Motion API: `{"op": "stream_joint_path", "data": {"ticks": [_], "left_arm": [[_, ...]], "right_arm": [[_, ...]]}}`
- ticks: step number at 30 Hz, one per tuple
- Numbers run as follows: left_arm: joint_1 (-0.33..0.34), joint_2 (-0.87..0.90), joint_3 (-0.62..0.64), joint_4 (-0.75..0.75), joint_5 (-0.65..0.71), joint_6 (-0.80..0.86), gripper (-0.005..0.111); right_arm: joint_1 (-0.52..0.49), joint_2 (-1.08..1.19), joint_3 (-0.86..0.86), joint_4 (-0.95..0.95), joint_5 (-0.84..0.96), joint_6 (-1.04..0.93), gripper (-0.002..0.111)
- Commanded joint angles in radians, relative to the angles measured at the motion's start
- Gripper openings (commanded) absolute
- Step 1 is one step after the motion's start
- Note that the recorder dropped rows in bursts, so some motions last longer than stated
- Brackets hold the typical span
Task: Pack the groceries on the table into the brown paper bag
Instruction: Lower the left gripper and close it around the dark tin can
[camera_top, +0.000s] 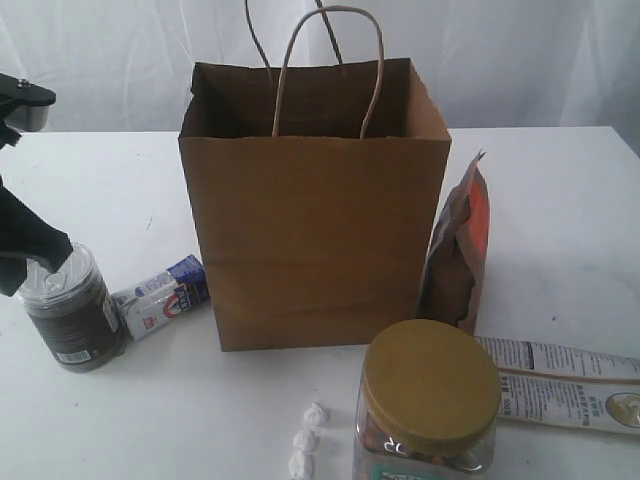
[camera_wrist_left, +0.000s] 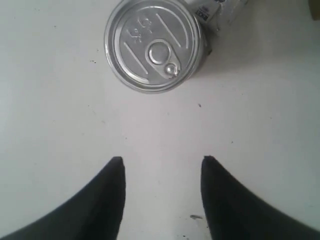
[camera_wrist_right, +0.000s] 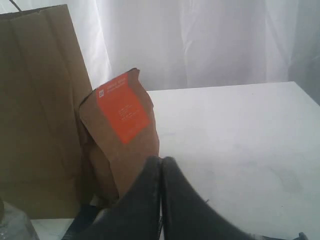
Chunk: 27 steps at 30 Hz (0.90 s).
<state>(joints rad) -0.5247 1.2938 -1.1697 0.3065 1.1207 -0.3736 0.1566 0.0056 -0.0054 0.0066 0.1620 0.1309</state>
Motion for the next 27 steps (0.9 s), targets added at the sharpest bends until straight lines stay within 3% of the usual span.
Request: {"op": "stream_joint_path", "data": {"ticks": [1,3,4,12,21,27], "left_arm": [[0.004,-0.012,0.006,0.045,-0.029,0.053,0.076],[0.004,-0.012,0.006,0.091,-0.059,0.087,0.104],[0.004,-0.012,0.006,0.103,-0.076,0.094,0.105],[0.031,0.004,0.006,0.121,-0.188,0.135,0.106],[0.195,0.106,0.006,-0.177,-0.239,0.322,0.106],[0.223,0.159,0.006,-0.227,-0.239,0.374,0.106]], "right_arm": [[-0.006,-0.006,0.005,-0.001,-0.005,0.004,0.000],[-0.006,-0.006,0.005,-0.001,-0.005,0.004,0.000],[-0.006,-0.006,0.005,-0.001,-0.005,0.004,0.000],[-0.006,-0.006,0.005,-0.001,-0.005,0.004,0.000],[-0.006,-0.006,0.005,-0.001,-0.005,0.004,0.000],[-0.006,-0.006,0.005,-0.001,-0.005,0.004,0.000]]}}
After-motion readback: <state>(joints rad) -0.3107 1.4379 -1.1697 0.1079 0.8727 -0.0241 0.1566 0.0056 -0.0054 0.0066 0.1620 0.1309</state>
